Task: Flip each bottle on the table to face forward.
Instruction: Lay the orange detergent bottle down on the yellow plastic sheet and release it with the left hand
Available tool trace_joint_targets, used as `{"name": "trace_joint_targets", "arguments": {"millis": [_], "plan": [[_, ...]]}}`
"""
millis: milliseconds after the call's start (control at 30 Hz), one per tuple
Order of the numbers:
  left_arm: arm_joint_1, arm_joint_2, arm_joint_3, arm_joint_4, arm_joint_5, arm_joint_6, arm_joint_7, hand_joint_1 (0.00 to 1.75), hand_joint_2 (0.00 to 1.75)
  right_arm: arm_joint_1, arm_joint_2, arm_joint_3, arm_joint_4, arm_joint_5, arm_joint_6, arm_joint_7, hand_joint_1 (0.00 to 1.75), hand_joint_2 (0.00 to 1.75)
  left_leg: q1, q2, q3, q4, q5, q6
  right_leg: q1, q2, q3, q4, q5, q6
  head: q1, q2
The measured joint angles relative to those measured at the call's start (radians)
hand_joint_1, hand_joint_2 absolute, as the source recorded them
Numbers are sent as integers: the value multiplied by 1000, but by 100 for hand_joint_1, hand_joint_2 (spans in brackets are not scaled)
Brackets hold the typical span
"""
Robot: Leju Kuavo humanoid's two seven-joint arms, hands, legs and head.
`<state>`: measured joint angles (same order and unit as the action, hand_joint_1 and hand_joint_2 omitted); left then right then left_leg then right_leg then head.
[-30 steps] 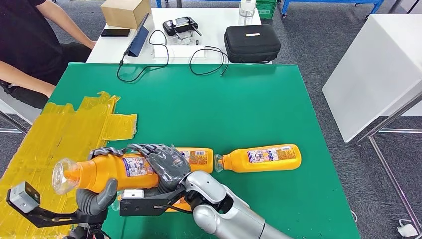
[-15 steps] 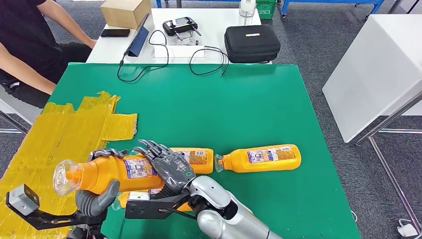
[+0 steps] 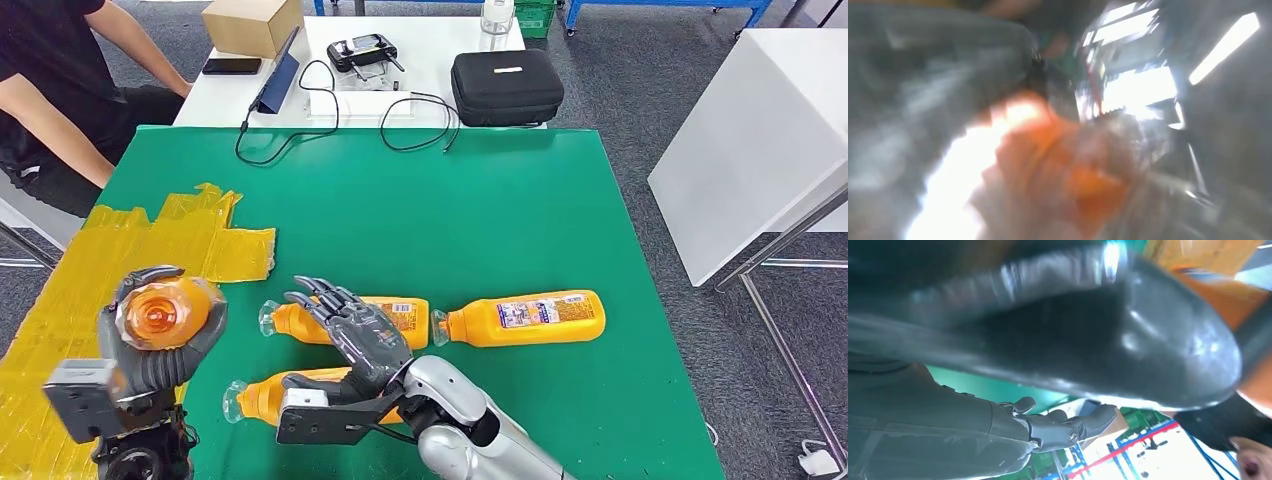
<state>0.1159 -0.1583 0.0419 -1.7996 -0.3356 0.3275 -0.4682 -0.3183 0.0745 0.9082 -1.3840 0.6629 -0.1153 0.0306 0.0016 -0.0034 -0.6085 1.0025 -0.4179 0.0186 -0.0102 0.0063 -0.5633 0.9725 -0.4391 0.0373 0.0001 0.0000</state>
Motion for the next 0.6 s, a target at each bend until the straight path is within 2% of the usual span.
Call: {"name": "trace_joint_targets", "arguments": {"millis": [100,200,400,533,600], "plan": [[-35,18,24,43,-293,164,34,175,175,15,-19,-6,-45,-32,13,-14,0,0,0,0,0,0,0,0,0,0,0,0,0,0,0,0],[-61,45,45,102,-475,262,72,175,175,25,-36,-9,-75,-51,29,-18,0,0,0,0,0,0,0,0,0,0,0,0,0,0,0,0],[-89,77,66,181,-550,302,98,175,175,35,-58,-10,-103,-57,32,-22,0,0,0,0,0,0,0,0,0,0,0,0,0,0,0,0],[-108,99,67,231,-689,346,165,175,175,35,-64,-10,-104,-73,43,-21,0,0,0,0,0,0,0,0,0,0,0,0,0,0,0,0],[-128,121,66,279,-784,355,210,175,175,33,-65,-10,-102,-87,67,-10,0,87,0,0,0,0,0,0,0,0,0,0,0,0,0,0]]}}
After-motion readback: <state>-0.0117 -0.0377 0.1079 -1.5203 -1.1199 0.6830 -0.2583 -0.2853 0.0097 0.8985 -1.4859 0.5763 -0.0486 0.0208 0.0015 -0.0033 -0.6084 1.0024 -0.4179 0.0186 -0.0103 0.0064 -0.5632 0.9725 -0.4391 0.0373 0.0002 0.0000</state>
